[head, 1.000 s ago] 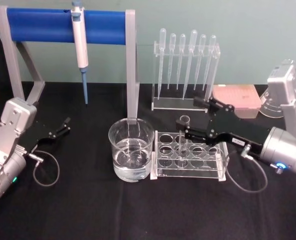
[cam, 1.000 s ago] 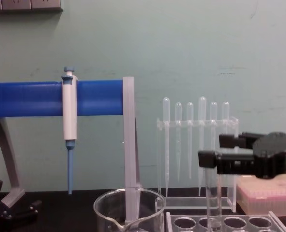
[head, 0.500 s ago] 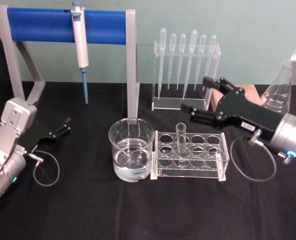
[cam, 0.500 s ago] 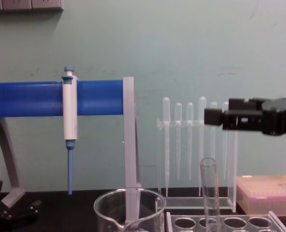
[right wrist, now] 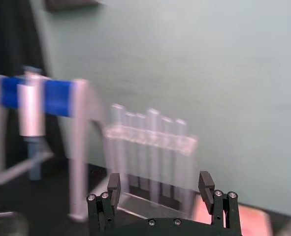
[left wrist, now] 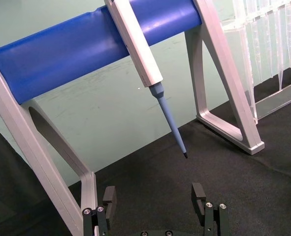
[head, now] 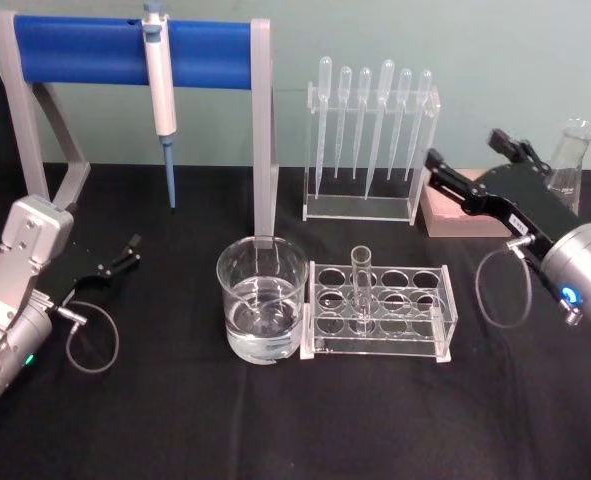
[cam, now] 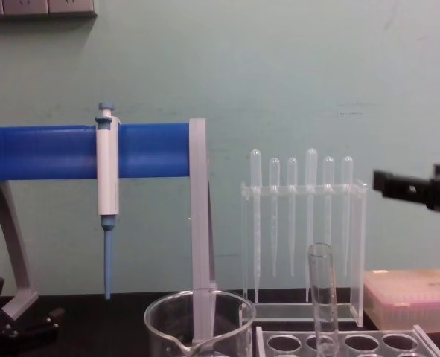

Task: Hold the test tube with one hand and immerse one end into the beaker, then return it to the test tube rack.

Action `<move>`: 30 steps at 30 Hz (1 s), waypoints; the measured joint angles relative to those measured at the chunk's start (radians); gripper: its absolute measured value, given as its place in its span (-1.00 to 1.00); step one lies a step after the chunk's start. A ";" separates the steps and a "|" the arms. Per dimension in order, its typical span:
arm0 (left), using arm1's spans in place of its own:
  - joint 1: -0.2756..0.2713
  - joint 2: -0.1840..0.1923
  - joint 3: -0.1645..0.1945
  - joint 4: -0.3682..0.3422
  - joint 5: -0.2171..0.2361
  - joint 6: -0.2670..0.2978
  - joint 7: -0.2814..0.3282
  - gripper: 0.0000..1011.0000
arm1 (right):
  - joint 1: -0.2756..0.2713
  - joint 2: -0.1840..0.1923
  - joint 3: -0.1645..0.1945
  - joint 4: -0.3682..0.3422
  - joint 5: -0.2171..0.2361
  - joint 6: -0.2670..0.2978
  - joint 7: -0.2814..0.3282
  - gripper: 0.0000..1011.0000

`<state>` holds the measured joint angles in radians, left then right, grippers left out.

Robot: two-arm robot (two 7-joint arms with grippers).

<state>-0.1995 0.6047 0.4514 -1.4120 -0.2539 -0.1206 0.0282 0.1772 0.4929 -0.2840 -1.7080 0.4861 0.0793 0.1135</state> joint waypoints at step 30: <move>0.000 0.000 0.000 0.000 0.000 0.000 0.000 0.98 | 0.021 -0.135 -0.025 0.201 -0.208 -0.032 -0.184 0.98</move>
<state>-0.1995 0.6047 0.4513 -1.4120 -0.2539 -0.1205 0.0283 0.1978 0.3580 -0.3089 -1.5065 0.2780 0.0469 -0.0708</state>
